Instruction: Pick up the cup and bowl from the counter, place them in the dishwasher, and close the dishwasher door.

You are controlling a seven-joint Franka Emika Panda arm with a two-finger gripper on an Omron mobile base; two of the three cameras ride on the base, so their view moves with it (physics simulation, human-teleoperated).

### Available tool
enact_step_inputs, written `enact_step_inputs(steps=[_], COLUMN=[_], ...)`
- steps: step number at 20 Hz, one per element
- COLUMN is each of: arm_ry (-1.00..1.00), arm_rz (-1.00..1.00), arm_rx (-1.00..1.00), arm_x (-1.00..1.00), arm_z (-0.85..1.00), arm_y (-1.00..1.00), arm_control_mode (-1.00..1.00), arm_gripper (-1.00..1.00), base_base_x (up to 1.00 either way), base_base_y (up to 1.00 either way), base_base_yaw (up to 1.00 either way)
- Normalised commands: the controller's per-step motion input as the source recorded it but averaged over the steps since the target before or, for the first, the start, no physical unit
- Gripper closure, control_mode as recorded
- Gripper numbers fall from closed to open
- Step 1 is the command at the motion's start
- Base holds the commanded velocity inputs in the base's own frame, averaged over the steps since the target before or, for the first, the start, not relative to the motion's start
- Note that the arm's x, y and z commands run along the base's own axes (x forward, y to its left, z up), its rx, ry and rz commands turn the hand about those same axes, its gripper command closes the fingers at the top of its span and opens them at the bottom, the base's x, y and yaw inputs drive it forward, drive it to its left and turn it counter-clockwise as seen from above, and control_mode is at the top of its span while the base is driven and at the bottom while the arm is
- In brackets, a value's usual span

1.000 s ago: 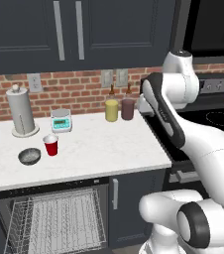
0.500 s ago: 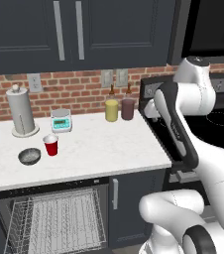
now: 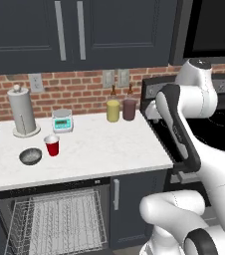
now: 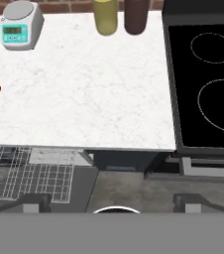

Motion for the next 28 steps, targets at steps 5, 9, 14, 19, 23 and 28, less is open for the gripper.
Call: enact_step_inputs(steps=[5, 9, 14, 19, 23, 28], arm_ry=[0.00, 0.00, 0.00, 0.00, 0.00, 0.00], arm_rz=[0.00, 0.00, 0.00, 0.00, 0.00, 0.00], arm_rx=[0.00, 0.00, 0.00, 0.00, 0.00, 0.00], arm_x=[0.00, 0.00, 0.00, 0.00, 0.00, 0.00], arm_z=[0.00, 0.00, 0.00, 0.00, 0.00, 0.00], arm_y=[0.00, 0.00, 0.00, 0.00, 0.00, 0.00], arm_control_mode=[1.00, 1.00, 1.00, 1.00, 1.00, 1.00], arm_gripper=[-1.00, -1.00, -1.00, -1.00, -1.00, -1.00], base_base_x=[-0.06, 0.00, -0.14, -0.20, -0.04, -0.04], base_base_y=[-0.12, -0.26, -0.30, -0.57, -0.64, -0.57], base_base_yaw=[0.38, 0.59, 0.57, 0.54, 0.52, 0.53])
